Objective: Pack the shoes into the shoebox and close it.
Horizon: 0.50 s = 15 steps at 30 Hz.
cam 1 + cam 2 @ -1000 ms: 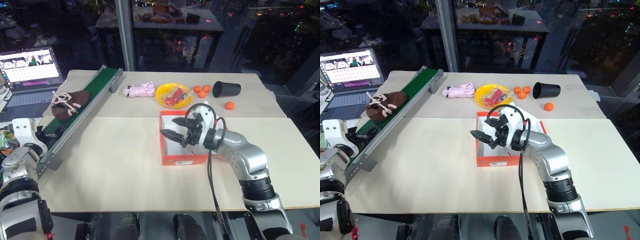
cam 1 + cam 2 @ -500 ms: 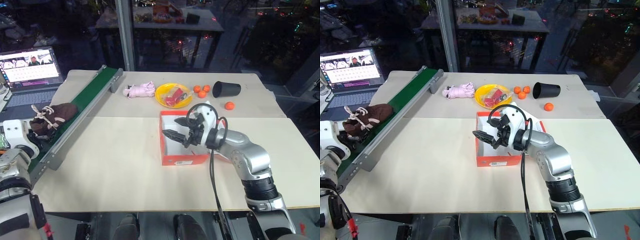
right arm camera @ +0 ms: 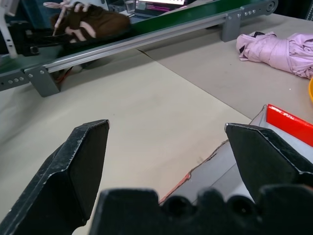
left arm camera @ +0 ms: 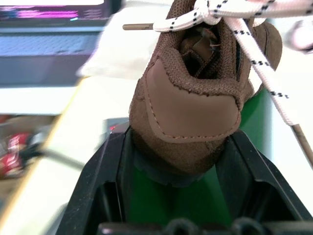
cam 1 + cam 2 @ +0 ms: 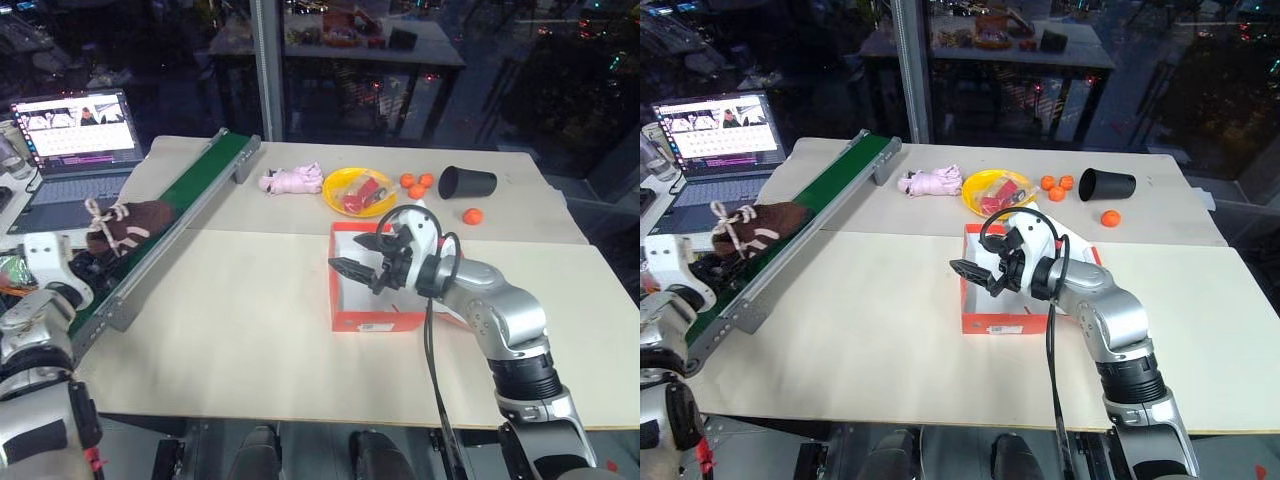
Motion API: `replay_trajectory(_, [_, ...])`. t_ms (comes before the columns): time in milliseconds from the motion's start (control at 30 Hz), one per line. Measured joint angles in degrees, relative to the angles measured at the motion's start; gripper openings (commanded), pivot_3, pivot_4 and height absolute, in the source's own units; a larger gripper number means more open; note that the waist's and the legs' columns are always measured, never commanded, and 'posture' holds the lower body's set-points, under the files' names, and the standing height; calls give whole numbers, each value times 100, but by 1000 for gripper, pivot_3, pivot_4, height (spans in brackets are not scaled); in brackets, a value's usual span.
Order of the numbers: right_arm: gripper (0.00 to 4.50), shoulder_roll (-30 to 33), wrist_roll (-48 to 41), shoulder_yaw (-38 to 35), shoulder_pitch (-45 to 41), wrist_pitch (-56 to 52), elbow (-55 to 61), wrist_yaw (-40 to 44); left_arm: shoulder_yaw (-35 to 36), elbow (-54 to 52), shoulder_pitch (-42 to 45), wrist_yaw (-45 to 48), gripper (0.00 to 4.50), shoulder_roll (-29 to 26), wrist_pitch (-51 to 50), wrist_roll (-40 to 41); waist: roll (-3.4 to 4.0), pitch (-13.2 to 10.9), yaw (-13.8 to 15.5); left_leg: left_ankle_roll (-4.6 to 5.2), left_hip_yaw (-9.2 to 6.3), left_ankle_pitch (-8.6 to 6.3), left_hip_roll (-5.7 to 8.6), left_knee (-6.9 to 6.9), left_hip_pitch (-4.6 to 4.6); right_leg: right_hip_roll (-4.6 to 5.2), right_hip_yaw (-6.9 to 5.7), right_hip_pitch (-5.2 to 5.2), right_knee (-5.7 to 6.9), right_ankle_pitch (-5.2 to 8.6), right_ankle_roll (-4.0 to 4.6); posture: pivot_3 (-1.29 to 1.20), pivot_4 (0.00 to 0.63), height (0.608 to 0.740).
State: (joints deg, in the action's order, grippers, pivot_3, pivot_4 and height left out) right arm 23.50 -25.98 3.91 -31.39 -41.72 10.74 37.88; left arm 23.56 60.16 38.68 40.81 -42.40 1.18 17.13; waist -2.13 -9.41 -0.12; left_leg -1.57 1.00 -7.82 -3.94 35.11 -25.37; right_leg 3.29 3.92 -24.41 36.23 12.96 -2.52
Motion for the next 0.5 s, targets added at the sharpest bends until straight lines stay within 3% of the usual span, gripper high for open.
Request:
replay_trajectory(167, [4500,-90,-46,-126,-8,-20,4,-136,-118,-1728,65,101,1965,481,-661,380,-15,-2,-39,1,-2,1,0,4,-12,-1,0,-4,-3,0,-3,0,150,740])
replay_trajectory(267, [4500,-586,-647,-819,-180,-320,-95,-566,-188,-2865,205,-236,1965,854,-1260,643,-17,-3,-68,1,-6,2,0,4,-12,-2,1,-3,-1,-1,-4,0,150,740])
replay_trajectory(400, [4500,-1469,-1727,-2038,-887,-573,-462,-1599,-601,-4434,524,-781,1965,1778,-2190,1169,-18,-4,-68,3,-11,3,1,15,-11,-2,1,8,0,-8,-16,0,150,740])
replay_trajectory(500, [4500,-1806,-2412,-2586,-1129,-722,-583,-2224,-885,-5057,574,-1009,1965,2109,-2661,1342,-18,-4,-113,4,-12,3,1,13,-8,-4,4,8,0,-9,-17,0,150,740])
